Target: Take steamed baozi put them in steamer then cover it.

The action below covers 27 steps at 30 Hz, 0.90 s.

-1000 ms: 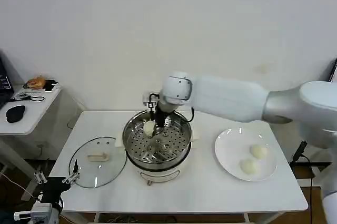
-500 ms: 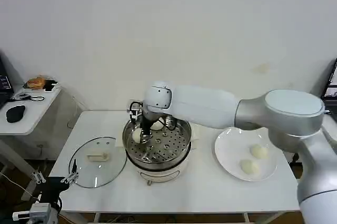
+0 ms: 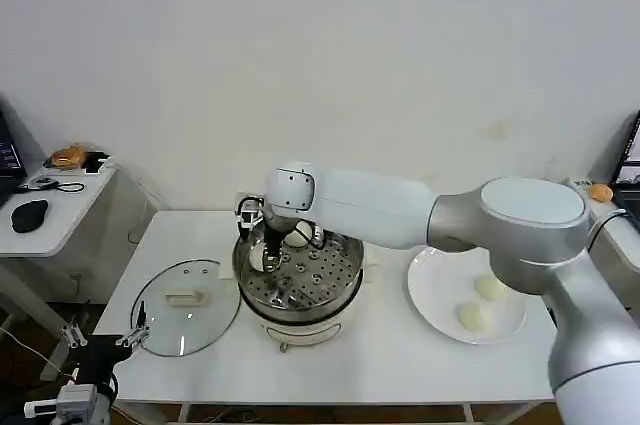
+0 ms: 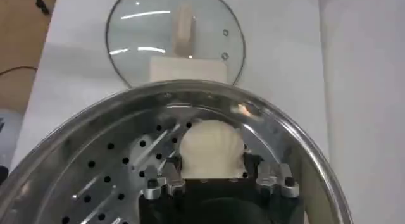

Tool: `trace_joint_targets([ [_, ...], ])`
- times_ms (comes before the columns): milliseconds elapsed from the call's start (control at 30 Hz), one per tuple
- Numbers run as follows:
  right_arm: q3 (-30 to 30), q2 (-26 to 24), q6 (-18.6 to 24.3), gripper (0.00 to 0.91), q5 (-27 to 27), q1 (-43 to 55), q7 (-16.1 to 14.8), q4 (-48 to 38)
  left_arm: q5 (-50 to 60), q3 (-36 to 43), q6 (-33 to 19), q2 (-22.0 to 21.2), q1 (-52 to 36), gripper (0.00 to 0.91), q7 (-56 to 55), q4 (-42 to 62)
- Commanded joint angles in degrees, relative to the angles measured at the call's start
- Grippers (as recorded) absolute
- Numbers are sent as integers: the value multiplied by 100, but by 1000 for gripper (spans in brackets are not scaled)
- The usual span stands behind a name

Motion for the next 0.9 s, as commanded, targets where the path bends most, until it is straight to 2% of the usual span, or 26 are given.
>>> trace_joint_targets([
  [33, 28, -136, -26, 907, 95, 154, -17, 224, 0, 1, 2, -1, 16, 907, 0, -15],
  [67, 27, -150, -27, 907, 100, 197, -18, 260, 1, 3, 2, -2, 16, 907, -1, -17],
  [300, -144, -1163, 121, 907, 68, 927, -254, 1220, -1, 46, 28, 9, 4, 907, 2, -74],
  [367, -227, -1579, 220, 907, -35, 1159, -390, 1579, -4, 58, 38, 22, 4, 907, 5, -84],
  [400, -286, -1935, 308, 907, -174, 1311, -553, 1794, -15, 70, 43, 46, 12, 907, 9, -82],
  [467, -323, -2222, 403, 907, -240, 1471, -662, 2000, -24, 101, 44, 93, 18, 907, 11, -57],
  [533, -377, -2996, 572, 907, -333, 1796, -891, 2389, -20, 133, 44, 137, 19, 907, 13, -41],
  [667, -583, -3837, 918, 907, -702, 2164, -1212, 2914, -12, 190, 49, 167, -5, 907, 16, -35],
  [767, -756, -4593, 1277, 907, -1330, 2210, -1528, 3182, 3, 285, 52, 160, -33, 907, 22, -21],
  [833, -785, -4868, 1369, 907, -1521, 2149, -1607, 3270, 25, 339, 54, 149, -38, 907, 22, -21],
  [867, -777, -5245, 1437, 907, -1713, 2018, -1622, 3350, 44, 376, 55, 140, -42, 907, 18, -21],
  [900, -755, -5405, 1513, 907, -1857, 1911, -1626, 3395, 62, 399, 56, 130, -44, 907, 17, -21],
])
